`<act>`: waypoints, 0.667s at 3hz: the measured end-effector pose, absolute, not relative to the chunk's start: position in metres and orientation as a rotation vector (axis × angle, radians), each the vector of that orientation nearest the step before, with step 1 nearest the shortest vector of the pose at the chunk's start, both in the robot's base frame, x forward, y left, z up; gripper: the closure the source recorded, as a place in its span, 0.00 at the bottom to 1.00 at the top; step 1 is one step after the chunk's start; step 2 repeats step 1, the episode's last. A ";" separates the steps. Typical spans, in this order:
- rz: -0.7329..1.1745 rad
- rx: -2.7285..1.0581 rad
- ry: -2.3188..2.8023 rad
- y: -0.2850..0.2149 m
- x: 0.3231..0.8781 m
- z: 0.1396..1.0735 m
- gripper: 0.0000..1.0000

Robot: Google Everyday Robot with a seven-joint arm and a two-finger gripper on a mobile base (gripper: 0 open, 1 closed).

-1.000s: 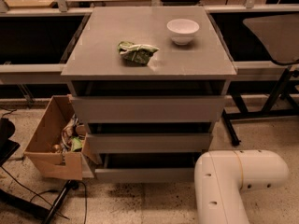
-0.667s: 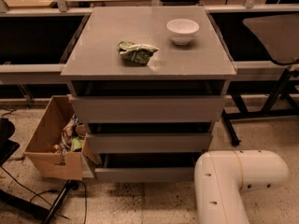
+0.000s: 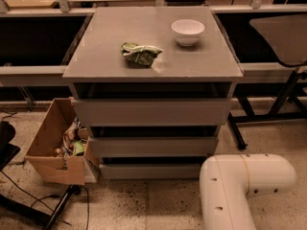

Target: Close bottom drawer

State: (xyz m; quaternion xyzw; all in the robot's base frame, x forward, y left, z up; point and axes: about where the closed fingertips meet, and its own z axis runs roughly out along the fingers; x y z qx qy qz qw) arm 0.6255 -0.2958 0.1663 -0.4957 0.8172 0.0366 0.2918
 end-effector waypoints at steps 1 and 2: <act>0.098 -1.321 2.178 -0.296 0.625 0.166 0.14; 0.098 -1.321 2.178 -0.296 0.625 0.166 0.14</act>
Offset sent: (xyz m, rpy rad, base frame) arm 0.0000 0.0000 0.0000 0.0000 0.0000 0.0000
